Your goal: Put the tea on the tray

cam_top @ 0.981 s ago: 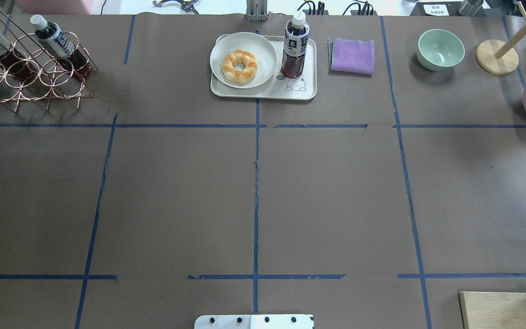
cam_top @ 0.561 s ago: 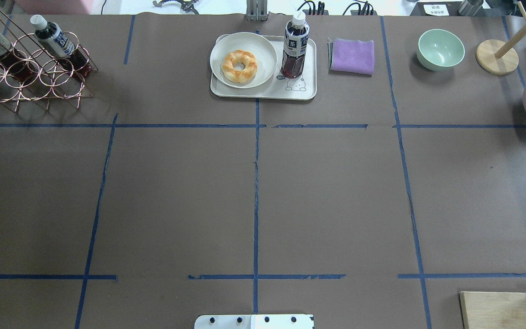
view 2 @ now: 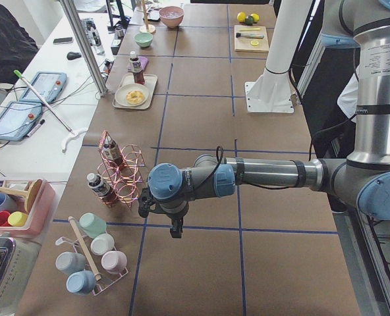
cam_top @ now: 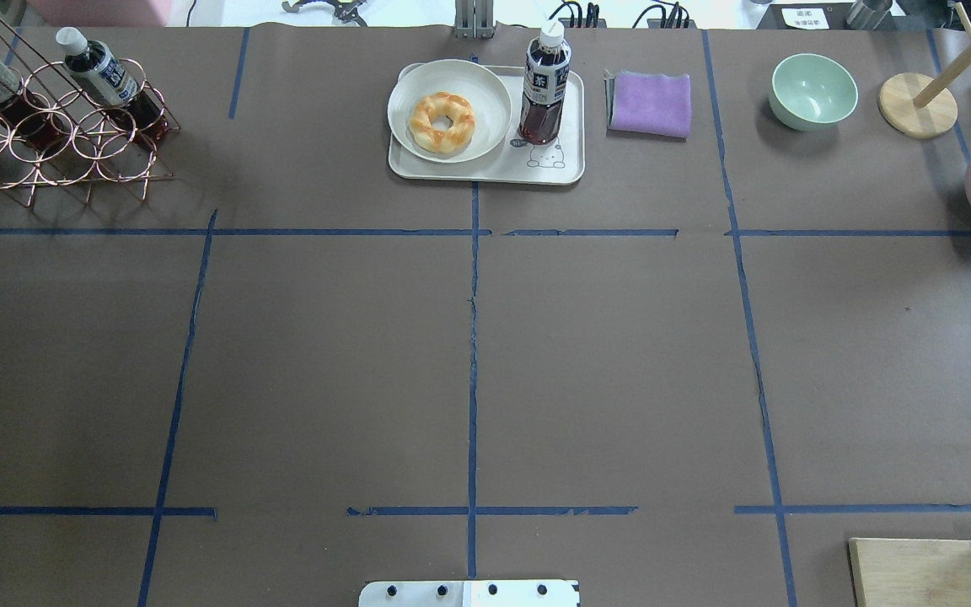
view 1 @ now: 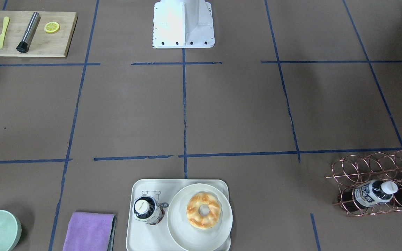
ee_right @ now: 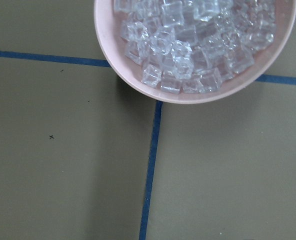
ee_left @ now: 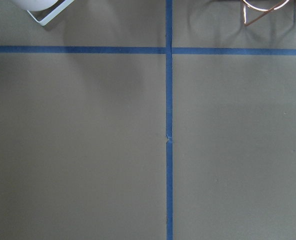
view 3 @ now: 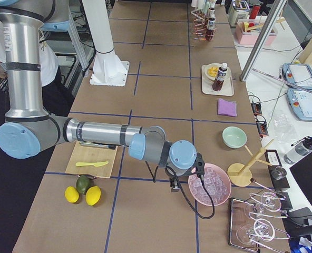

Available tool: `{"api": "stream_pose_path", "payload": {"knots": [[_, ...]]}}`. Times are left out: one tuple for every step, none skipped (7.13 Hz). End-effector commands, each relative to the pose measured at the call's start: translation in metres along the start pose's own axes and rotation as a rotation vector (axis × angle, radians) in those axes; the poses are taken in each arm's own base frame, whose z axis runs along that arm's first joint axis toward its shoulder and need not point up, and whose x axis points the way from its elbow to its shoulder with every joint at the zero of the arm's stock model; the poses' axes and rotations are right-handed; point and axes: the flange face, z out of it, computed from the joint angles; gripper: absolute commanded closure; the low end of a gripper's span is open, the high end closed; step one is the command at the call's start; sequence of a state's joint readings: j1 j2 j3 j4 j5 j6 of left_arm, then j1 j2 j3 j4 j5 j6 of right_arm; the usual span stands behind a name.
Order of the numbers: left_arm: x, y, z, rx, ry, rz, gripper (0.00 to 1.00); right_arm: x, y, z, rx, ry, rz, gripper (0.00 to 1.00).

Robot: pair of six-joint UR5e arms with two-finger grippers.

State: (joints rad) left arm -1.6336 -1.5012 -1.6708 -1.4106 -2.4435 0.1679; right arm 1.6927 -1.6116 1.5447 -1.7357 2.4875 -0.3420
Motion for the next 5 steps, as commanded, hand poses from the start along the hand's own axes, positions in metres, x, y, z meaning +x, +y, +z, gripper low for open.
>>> {"api": "stream_pose_path", "payload": {"knots": [[0.001,0.0,-0.001,0.003,-0.004,0.005,0.0,0.021,0.023,-0.009,0.042,0.006,0.025,0.0],[0.001,0.0,-0.001,0.002,-0.003,0.005,0.0,0.016,0.017,-0.019,0.068,0.03,0.024,0.0],[0.001,0.0,-0.001,0.003,-0.002,0.007,0.0,-0.003,0.008,-0.038,0.098,0.077,0.079,0.0],[0.001,0.0,-0.001,0.003,-0.004,0.007,0.0,-0.018,0.002,-0.045,0.11,0.104,0.118,0.0],[0.002,-0.001,-0.001,0.003,-0.004,0.009,0.0,-0.027,-0.004,-0.033,0.083,0.103,0.099,0.0]]}}
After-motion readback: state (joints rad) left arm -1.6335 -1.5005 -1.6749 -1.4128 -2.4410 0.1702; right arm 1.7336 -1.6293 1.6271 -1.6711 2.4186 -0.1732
